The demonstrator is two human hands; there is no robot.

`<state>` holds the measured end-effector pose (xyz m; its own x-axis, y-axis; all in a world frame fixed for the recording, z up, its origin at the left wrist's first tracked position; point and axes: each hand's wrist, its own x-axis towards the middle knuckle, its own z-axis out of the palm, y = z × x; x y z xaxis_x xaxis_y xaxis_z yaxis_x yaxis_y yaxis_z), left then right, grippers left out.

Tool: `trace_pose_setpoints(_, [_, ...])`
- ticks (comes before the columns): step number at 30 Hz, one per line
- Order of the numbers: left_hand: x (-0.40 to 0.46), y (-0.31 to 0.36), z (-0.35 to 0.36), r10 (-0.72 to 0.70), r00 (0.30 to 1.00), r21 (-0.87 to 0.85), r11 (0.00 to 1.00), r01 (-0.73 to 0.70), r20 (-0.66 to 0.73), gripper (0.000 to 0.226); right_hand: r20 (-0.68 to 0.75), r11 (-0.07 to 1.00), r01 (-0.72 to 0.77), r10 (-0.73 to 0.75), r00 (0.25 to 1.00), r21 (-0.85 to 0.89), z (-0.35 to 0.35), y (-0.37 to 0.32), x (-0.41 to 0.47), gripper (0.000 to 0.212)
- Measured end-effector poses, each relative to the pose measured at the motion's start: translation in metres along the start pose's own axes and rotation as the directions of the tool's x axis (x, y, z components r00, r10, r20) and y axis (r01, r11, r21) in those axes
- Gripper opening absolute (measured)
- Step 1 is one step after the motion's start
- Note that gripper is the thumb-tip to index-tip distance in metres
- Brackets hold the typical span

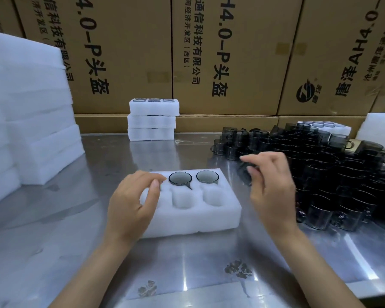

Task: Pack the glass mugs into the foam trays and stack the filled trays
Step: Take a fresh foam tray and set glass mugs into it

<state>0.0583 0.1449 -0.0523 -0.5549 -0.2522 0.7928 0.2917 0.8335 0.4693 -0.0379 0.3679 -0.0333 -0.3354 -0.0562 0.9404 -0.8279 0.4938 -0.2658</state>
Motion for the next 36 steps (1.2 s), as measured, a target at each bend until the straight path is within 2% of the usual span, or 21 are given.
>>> trace_pose_setpoints(3, [0.002,-0.004,-0.006,-0.078,0.997,-0.099,0.992,0.077,-0.012,0.031,0.125,0.986,0.069,-0.088,0.988,0.15,0.017,-0.027,-0.004,0.027])
trace_pose_setpoints(8, [-0.001,0.0,-0.008,0.091,0.983,-0.014,0.996,-0.089,0.162,0.051,0.295,0.914,0.136,-0.261,0.919,0.382,0.047,-0.066,-0.015,0.035])
trace_pose_setpoints(10, [-0.002,0.001,-0.006,0.143,0.97,-0.006,0.989,-0.145,0.196,0.052,0.355,0.886,0.102,-0.285,0.89,0.453,0.056,-0.074,-0.017,0.039])
trace_pose_setpoints(13, [-0.002,-0.002,-0.006,0.128,0.972,-0.03,0.992,-0.125,0.198,0.051,0.401,0.871,0.035,-0.26,0.879,0.489,0.061,-0.078,-0.019,0.042])
trace_pose_setpoints(17, [-0.003,-0.005,-0.001,0.038,0.994,-0.106,0.994,-0.027,0.105,0.05,0.334,0.893,-0.008,-0.16,0.929,0.449,0.063,-0.074,-0.023,0.04])
trace_pose_setpoints(19, [-0.004,-0.006,0.001,-0.02,0.999,-0.133,0.991,0.023,0.025,0.055,0.347,0.905,-0.107,-0.047,0.937,0.411,0.064,-0.071,-0.025,0.051])
trace_pose_setpoints(22, [-0.006,-0.007,0.002,-0.06,0.998,-0.157,0.986,0.055,-0.031,0.068,0.524,0.872,-0.327,0.098,0.846,0.364,0.066,-0.073,-0.024,0.07])
trace_pose_setpoints(23, [-0.007,-0.006,0.003,-0.055,0.998,-0.159,0.986,0.05,-0.029,0.07,0.559,0.869,-0.354,0.112,0.822,0.346,0.067,-0.074,-0.024,0.071])
trace_pose_setpoints(30, [-0.016,-0.011,-0.008,-0.116,0.993,-0.207,0.971,0.118,0.024,0.074,0.585,0.895,-0.334,0.107,0.804,0.295,0.075,-0.085,-0.023,0.063])
trace_pose_setpoints(36, [-0.02,-0.02,-0.02,-0.11,0.992,-0.187,0.975,0.118,0.054,0.058,0.623,0.909,-0.336,0.118,0.773,0.245,0.084,-0.096,-0.025,0.065])
